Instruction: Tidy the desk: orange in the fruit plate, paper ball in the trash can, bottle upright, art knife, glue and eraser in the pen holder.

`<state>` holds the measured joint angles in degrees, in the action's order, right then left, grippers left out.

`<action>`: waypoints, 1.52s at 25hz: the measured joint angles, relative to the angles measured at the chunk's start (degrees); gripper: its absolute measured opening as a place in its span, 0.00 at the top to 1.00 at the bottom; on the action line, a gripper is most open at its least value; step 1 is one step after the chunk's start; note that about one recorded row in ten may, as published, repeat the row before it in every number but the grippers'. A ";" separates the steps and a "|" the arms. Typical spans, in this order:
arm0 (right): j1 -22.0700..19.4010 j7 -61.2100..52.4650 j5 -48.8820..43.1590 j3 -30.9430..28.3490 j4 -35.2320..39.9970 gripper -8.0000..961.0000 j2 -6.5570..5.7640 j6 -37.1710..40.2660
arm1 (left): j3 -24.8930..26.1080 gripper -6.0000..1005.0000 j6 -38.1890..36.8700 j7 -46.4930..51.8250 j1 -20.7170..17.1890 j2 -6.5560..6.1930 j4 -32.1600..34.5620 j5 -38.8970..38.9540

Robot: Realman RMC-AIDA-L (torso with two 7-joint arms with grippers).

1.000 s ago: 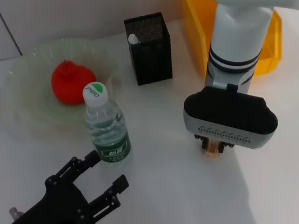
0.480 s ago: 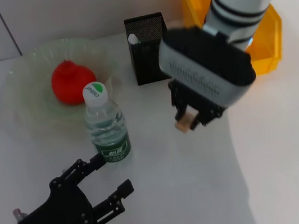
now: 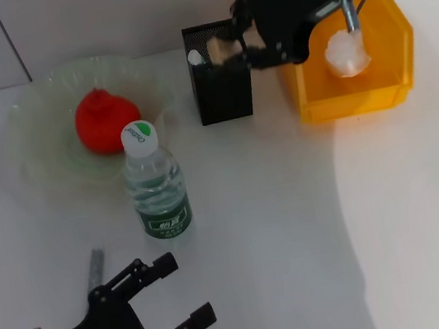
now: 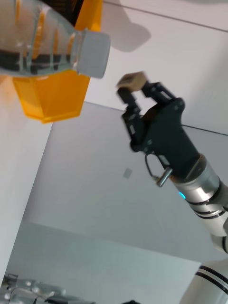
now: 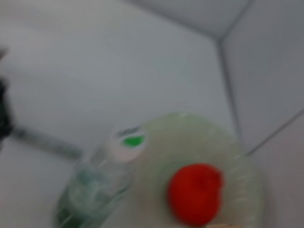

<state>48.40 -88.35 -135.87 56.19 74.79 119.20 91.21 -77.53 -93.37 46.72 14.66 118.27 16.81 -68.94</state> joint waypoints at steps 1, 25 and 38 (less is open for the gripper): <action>-1.70 -2.11 2.36 -0.39 1.32 0.72 0.07 -2.22 | 0.00 0.19 -0.53 0.01 -0.07 -0.04 0.03 -0.48; -16.50 14.42 57.29 10.91 -29.24 0.67 0.32 -41.81 | 0.73 0.19 -5.25 1.44 -1.47 -1.00 1.68 -3.83; -9.52 15.61 57.31 19.30 -37.21 0.62 0.32 -53.99 | 0.90 0.19 -4.81 2.90 -1.27 -0.79 1.65 -3.65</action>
<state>38.87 -72.74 -78.56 75.49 37.58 119.52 37.22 -76.62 -98.18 49.62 13.39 117.47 18.45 -72.59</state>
